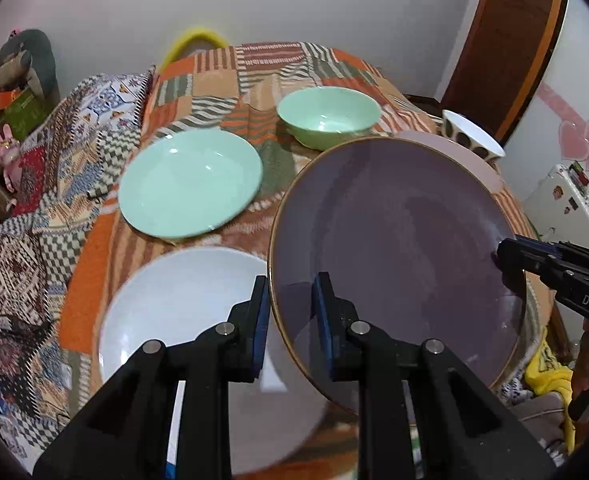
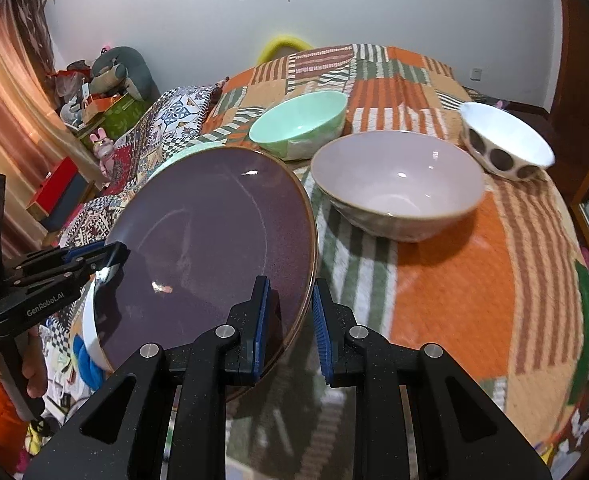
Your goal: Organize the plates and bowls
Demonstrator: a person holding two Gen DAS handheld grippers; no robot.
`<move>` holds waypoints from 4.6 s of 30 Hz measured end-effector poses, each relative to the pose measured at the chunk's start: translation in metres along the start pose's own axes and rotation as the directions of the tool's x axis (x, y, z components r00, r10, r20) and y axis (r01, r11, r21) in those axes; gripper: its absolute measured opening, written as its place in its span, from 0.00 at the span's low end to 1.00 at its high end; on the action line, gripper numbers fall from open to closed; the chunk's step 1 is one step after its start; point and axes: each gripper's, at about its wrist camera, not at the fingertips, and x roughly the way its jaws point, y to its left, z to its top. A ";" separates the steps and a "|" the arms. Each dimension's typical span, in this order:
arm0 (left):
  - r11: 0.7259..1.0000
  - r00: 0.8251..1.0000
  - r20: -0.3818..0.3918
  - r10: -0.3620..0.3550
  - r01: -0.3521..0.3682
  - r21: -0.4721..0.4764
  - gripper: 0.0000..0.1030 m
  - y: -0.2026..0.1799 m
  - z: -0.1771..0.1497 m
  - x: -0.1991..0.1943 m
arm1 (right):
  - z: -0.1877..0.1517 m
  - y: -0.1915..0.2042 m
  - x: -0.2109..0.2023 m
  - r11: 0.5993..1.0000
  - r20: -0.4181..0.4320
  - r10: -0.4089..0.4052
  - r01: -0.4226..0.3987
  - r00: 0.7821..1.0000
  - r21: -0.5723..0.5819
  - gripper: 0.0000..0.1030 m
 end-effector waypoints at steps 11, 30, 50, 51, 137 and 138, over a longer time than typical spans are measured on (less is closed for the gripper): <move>0.998 0.998 -0.057 -0.017 0.021 0.066 0.21 -0.044 -0.023 0.006 | -0.028 -0.028 -0.016 0.998 -0.010 -0.030 0.030 1.000 0.057 0.19; 0.996 0.985 -0.172 -0.026 0.040 0.082 0.24 -0.067 -0.022 0.055 | -0.053 -0.066 0.000 0.989 -0.064 -0.054 0.062 0.996 0.132 0.19; 0.985 0.992 -0.117 0.052 -0.031 0.172 0.27 -0.069 -0.025 0.042 | -0.048 -0.064 -0.006 0.990 -0.078 -0.108 0.115 0.991 0.078 0.29; 0.986 0.993 -0.107 0.053 -0.035 0.163 0.27 -0.067 -0.025 0.039 | -0.046 -0.065 -0.009 0.990 -0.071 -0.110 0.116 0.991 0.079 0.30; 0.960 0.994 -0.105 0.026 -0.054 -0.274 0.34 0.168 -0.088 0.022 | -0.006 0.132 0.131 0.980 -0.287 0.034 -0.088 0.957 -0.178 0.27; 0.959 0.994 -0.105 0.025 -0.054 -0.279 0.34 0.169 -0.088 0.021 | -0.006 0.131 0.130 0.981 -0.285 0.043 -0.094 0.958 -0.171 0.27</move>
